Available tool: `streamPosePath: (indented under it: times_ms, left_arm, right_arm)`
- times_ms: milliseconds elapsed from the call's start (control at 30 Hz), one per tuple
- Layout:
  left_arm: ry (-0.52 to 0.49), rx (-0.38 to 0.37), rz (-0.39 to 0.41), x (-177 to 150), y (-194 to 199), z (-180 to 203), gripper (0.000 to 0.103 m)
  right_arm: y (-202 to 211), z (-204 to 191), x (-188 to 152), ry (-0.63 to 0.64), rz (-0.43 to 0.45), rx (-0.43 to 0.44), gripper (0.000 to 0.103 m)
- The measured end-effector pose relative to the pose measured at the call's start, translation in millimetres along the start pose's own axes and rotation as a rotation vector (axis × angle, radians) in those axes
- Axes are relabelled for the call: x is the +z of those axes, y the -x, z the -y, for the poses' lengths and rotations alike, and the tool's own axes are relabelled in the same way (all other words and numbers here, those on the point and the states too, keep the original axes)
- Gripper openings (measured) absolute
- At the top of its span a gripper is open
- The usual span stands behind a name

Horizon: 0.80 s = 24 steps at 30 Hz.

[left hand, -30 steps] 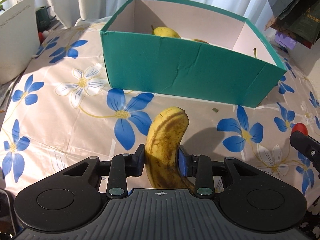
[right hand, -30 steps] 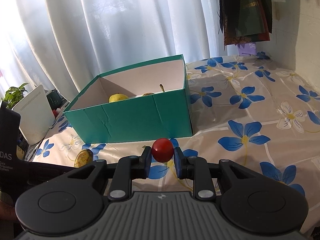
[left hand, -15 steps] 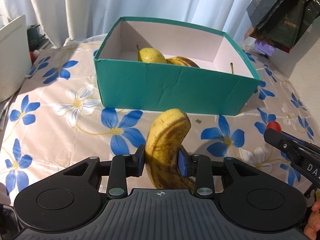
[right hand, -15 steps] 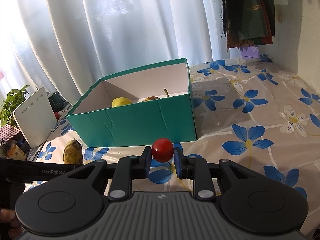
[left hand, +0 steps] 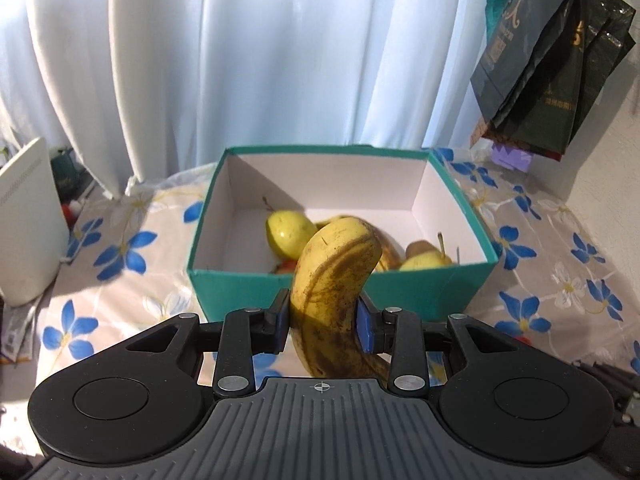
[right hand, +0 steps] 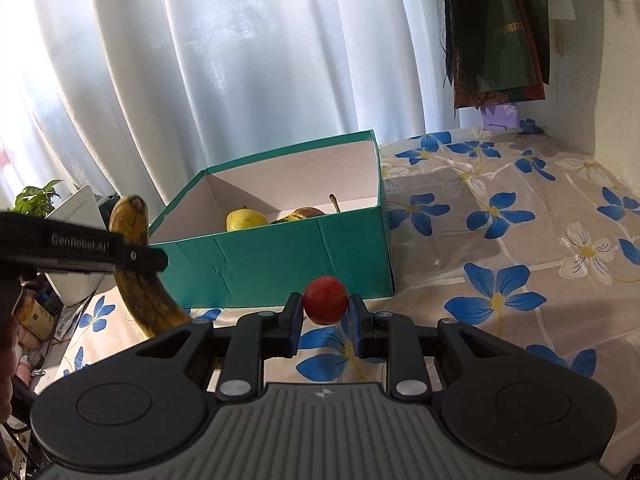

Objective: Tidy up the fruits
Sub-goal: 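Carry the banana over the box with the left gripper while the right holds the tomato, then drop the banana into the box with the left gripper while the right carries the tomato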

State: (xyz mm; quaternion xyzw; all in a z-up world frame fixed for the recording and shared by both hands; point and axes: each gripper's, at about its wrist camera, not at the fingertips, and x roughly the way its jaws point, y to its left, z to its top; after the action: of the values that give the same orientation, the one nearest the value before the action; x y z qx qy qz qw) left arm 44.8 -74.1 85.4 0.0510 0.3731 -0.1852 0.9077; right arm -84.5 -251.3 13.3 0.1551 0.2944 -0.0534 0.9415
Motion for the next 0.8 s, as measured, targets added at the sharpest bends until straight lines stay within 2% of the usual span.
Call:
streamPosePath:
  times_ms: [167,367,800]
  left_arm:
    - [-0.017,0.048,0.082,36,-4,5,0.037]
    - [-0.02,0.092,0.108,67,-23,7,0.037]
    - [-0.03,0.127,0.122,84,-53,8,0.037]
  right_arm:
    - [4,0,0,-0.001,0.011,-0.007,0.023]
    - [8,1,1,-0.009,0.023,-0.028,0.023]
    - [14,8,3,-0.044,0.058,-0.086,0.023]
